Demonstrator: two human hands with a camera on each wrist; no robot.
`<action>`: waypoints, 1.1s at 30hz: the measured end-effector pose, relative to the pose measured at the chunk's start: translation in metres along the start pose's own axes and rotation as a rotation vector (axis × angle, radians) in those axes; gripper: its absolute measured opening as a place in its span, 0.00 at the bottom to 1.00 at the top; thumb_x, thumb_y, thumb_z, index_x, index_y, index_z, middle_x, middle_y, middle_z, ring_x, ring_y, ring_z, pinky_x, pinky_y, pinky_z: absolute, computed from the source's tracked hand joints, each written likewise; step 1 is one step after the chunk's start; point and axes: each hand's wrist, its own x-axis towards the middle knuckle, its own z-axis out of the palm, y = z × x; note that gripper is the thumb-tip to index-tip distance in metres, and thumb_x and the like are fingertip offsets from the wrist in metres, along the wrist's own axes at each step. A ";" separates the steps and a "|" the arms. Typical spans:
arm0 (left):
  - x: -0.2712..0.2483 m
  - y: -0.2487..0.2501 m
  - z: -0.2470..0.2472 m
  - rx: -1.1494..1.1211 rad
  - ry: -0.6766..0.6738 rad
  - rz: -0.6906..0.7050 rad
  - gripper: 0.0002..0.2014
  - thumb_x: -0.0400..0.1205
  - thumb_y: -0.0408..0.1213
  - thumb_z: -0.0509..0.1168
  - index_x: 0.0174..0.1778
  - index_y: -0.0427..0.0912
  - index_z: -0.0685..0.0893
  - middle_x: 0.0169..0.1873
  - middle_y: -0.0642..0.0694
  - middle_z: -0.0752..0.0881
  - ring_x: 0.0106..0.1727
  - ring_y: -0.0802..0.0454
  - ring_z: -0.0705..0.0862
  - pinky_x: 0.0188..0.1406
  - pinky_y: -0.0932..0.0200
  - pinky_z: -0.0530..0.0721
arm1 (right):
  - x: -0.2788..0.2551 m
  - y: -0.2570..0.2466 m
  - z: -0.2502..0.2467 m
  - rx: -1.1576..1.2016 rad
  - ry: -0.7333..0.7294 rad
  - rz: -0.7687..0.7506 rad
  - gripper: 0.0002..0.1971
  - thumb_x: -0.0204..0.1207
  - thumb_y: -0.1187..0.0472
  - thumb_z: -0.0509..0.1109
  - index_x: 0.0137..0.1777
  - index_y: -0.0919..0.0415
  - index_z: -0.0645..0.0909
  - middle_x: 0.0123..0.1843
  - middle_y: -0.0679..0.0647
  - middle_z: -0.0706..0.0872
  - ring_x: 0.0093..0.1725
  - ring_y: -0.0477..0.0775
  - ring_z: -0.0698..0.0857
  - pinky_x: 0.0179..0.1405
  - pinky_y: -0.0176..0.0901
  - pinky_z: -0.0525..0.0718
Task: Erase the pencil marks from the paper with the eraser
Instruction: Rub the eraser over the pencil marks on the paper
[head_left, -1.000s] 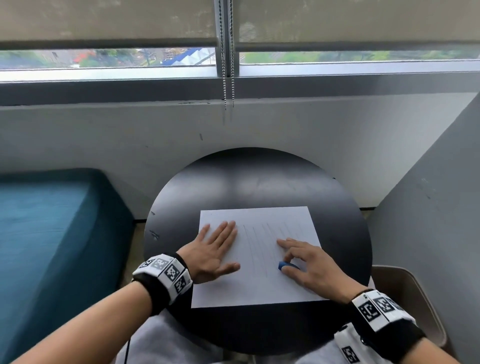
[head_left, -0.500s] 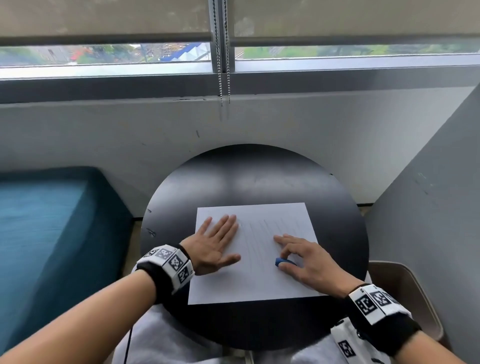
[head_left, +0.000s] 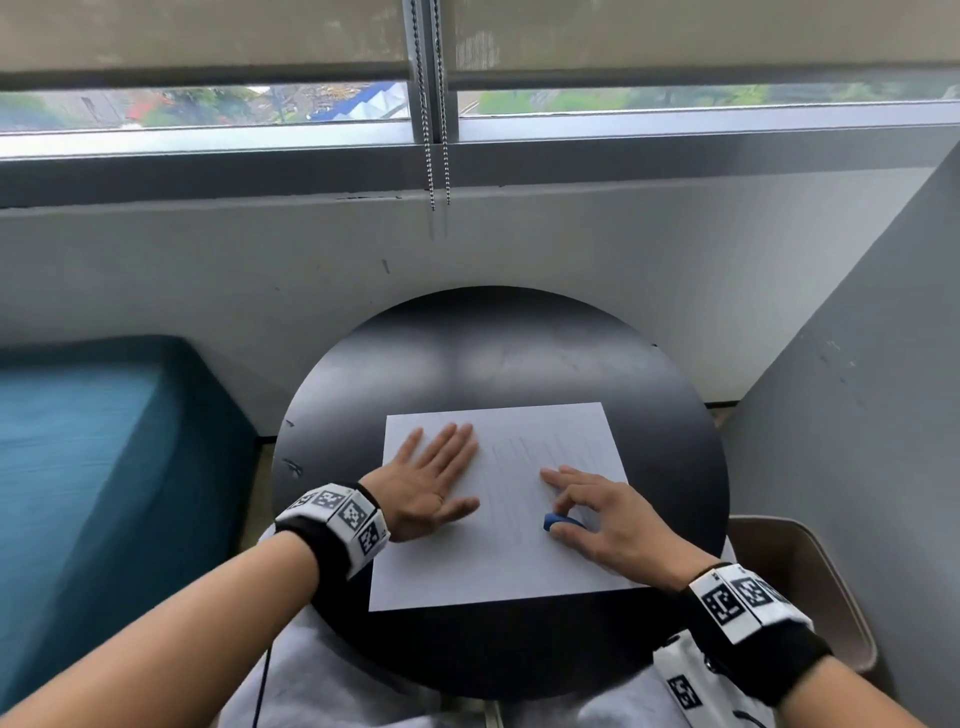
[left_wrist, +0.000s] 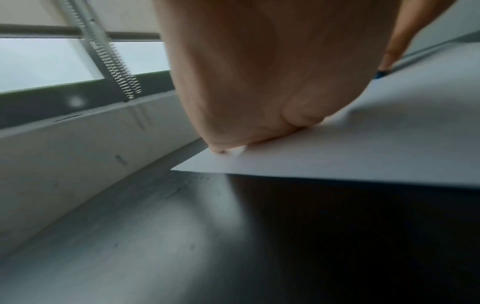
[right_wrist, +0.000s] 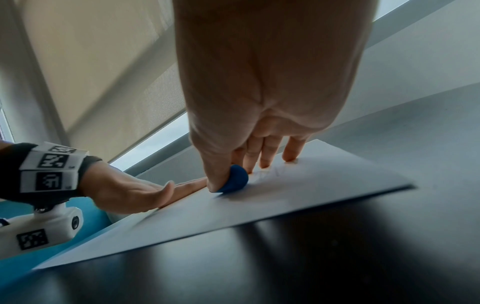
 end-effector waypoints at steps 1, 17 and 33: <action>0.001 -0.003 -0.002 -0.041 0.002 -0.053 0.64 0.52 0.77 0.06 0.83 0.43 0.27 0.82 0.47 0.25 0.79 0.54 0.22 0.83 0.43 0.29 | 0.000 -0.001 0.000 0.003 0.000 0.001 0.05 0.74 0.50 0.75 0.42 0.42 0.80 0.76 0.32 0.74 0.79 0.30 0.63 0.80 0.39 0.63; -0.020 -0.020 0.007 0.013 0.022 -0.146 0.65 0.49 0.74 0.01 0.82 0.40 0.26 0.78 0.46 0.23 0.82 0.49 0.25 0.82 0.47 0.27 | -0.002 -0.004 -0.001 -0.017 -0.007 0.012 0.05 0.75 0.50 0.75 0.44 0.47 0.82 0.76 0.31 0.73 0.78 0.28 0.62 0.76 0.33 0.60; -0.008 -0.004 -0.010 -0.051 0.050 -0.155 0.70 0.51 0.81 0.10 0.87 0.40 0.36 0.85 0.42 0.30 0.85 0.46 0.28 0.84 0.44 0.34 | -0.001 -0.009 -0.003 -0.015 -0.030 0.034 0.06 0.75 0.51 0.75 0.41 0.41 0.80 0.77 0.34 0.73 0.79 0.32 0.63 0.82 0.44 0.63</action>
